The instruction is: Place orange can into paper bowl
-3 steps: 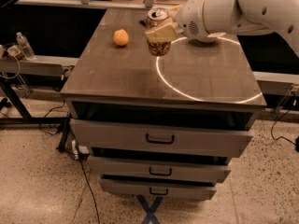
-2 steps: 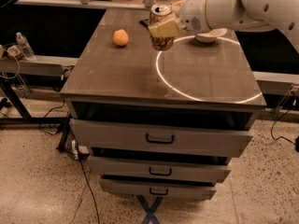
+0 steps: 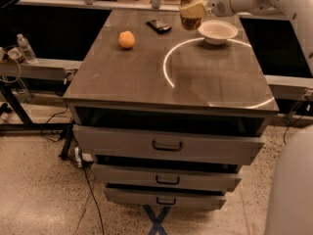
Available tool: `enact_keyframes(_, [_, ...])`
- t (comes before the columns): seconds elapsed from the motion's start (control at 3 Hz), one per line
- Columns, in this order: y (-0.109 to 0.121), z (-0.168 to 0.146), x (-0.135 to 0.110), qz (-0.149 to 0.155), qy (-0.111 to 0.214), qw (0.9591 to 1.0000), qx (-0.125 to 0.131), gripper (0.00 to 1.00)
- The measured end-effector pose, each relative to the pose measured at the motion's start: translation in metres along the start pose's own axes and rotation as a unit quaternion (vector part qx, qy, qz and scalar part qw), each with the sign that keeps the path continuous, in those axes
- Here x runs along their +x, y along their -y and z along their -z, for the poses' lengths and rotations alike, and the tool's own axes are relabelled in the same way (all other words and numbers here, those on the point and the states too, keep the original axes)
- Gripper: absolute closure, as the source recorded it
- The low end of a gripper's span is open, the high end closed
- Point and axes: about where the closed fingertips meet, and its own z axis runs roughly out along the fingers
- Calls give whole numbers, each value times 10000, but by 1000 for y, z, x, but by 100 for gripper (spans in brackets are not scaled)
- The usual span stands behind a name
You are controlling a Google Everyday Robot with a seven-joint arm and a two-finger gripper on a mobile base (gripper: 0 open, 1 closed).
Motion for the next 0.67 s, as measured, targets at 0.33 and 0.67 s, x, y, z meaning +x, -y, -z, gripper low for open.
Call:
enact_keyframes(0.33, [62,16,-1,147,130,9974,695,100])
enact_keyframes(0.67, [107,40,-7,297,251,9893,1408,100])
